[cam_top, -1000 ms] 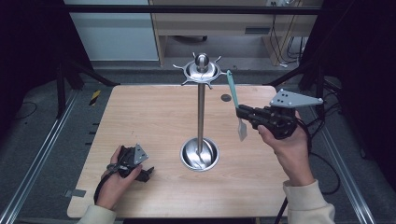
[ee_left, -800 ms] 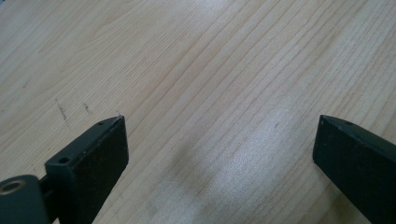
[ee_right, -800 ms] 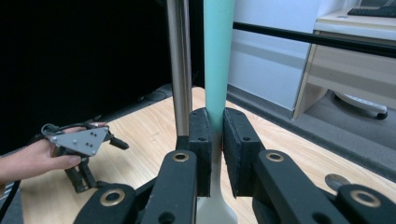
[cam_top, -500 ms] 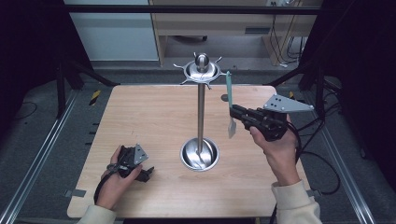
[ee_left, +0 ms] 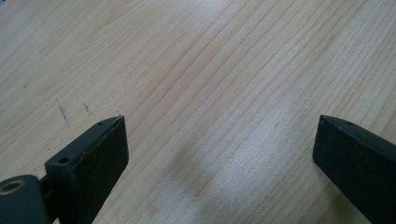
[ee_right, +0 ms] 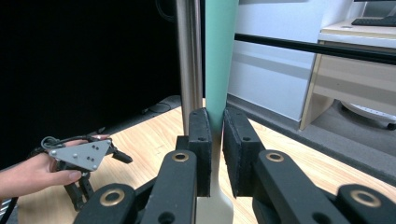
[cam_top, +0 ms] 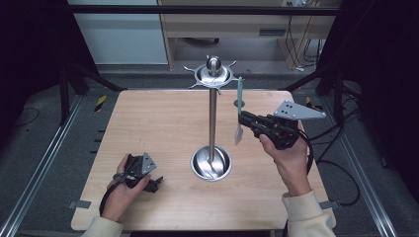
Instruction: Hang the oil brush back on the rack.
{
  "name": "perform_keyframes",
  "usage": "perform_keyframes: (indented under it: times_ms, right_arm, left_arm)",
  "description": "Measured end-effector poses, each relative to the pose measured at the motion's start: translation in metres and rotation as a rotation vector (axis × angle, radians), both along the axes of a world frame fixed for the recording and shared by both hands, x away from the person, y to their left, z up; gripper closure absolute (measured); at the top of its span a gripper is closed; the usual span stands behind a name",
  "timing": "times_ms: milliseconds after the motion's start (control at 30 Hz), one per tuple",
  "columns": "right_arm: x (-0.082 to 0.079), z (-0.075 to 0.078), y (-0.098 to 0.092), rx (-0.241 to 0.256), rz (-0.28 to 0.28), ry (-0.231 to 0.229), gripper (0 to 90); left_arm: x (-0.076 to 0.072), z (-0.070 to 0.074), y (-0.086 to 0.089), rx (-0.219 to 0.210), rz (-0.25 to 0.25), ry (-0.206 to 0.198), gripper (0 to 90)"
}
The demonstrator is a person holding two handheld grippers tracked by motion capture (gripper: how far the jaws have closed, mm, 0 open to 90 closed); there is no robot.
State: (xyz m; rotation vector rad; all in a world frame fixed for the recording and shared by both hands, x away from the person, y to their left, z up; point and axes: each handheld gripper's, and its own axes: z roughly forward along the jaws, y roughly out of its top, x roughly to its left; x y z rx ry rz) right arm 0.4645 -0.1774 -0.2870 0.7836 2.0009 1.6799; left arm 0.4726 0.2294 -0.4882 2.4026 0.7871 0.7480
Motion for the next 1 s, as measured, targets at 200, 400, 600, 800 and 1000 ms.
perform_keyframes:
  times_ms: [200,400,600,800,1000]
  right_arm:
    - [0.001,0.0,0.0028,-0.003,0.008,0.002,81.9]
    - [0.0025,-0.0002,0.005,-0.004,0.016,0.001,81.6]
    - [0.0035,0.0009,0.0067,0.003,0.028,0.006,77.6]
    - [0.0012,0.0037,0.0093,-0.023,0.018,-0.011,68.8]
    - [-0.0013,0.0056,0.0082,-0.063,-0.047,-0.02,50.2]
  left_arm:
    - [0.0001,0.0001,0.0,0.003,-0.002,-0.001,3.1]
    - [0.0001,0.0003,0.0,0.003,0.0,-0.002,3.1]
    - [-0.0002,0.0,-0.0002,0.0,0.0,0.002,3.1]
    - [0.0002,0.0005,0.0004,0.0,0.001,0.0,3.1]
    - [-0.0001,0.0005,0.0004,-0.002,0.003,-0.001,3.1]
